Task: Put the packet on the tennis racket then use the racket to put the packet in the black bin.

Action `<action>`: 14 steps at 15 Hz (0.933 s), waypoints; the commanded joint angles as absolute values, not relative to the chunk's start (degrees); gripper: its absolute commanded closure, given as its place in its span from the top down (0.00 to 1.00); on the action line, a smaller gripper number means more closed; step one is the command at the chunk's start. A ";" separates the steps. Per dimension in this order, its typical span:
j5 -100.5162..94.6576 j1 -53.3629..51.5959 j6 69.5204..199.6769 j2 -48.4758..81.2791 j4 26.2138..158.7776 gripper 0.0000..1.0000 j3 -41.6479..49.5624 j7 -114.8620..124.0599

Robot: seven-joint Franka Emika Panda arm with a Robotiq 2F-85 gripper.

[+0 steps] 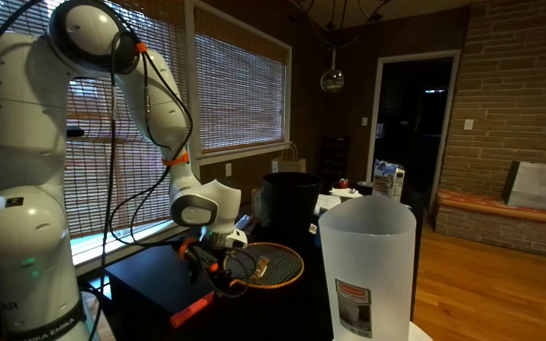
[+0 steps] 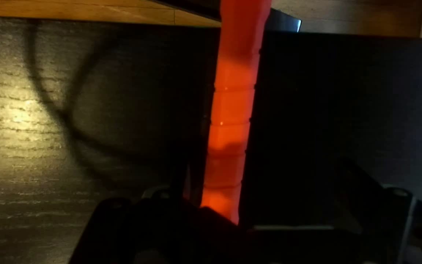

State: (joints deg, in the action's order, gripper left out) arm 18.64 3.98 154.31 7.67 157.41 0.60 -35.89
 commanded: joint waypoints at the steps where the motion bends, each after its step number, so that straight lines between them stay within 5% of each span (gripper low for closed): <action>1: 17.08 5.06 156.02 9.66 157.40 1.00 -0.88 -36.12; 3: 16.28 5.23 156.75 10.56 157.39 0.93 -1.14 -35.59; 4: 16.05 5.40 156.90 10.74 157.38 0.72 -1.30 -35.59; 7: 13.65 5.40 157.84 11.53 157.36 0.61 -0.93 -34.11; 8: 12.75 5.47 157.95 11.68 157.35 0.90 -0.90 -33.79; 9: 11.61 5.51 158.40 11.79 157.35 0.90 -0.79 -33.15; 10: 10.71 5.51 158.40 11.78 157.35 0.56 -0.74 -32.67; 12: 8.58 5.37 158.53 11.89 157.33 0.52 -0.56 -31.42; 14: 5.86 5.32 159.00 12.11 157.32 0.38 0.04 -29.67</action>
